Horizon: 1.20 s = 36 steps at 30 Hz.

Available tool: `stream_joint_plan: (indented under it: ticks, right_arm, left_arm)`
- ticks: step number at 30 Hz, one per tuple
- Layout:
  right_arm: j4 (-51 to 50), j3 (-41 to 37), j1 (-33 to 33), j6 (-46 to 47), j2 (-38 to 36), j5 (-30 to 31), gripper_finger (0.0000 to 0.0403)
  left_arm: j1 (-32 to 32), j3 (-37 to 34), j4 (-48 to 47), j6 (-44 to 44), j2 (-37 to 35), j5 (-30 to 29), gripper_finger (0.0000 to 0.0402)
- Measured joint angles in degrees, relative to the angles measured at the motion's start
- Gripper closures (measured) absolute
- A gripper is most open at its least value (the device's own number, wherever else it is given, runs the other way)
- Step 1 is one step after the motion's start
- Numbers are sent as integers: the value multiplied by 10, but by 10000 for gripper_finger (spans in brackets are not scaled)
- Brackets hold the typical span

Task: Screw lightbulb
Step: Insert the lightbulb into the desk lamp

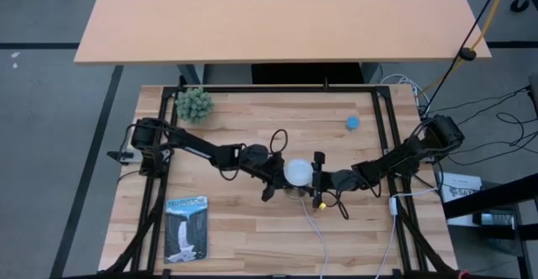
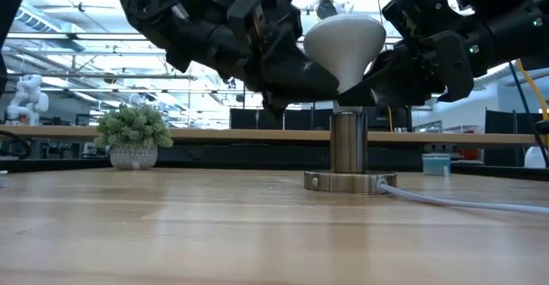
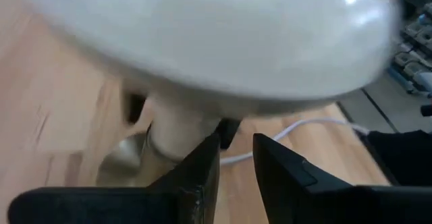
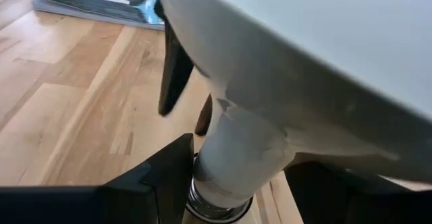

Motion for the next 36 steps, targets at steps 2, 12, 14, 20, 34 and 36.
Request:
stream_joint_plan:
  ticks: [2, 12, 14, 20, 34, 36]
  right_arm:
    - [0, 0, 0, 0, 0, 0, 191]
    - [-4, 0, 2, 15, 0, -5, 191]
    - [-3, 0, 2, 20, 0, -4, 191]
    - [-1, 0, 2, 58, 0, -4, 191]
    - [9, 0, 1, 131, 0, 5, 191]
    - [9, 0, 1, 136, 0, 15, 191]
  left_arm:
    - [9, 0, -18, 0, 0, 0, 306]
    - [42, 0, -38, -16, 0, 29, 306]
    - [38, 0, -38, -18, 0, 65, 306]
    - [16, 0, -32, -28, 0, 86, 306]
    - [15, 0, -17, -29, 0, 83, 306]
    - [16, 0, -9, -30, 0, 83, 306]
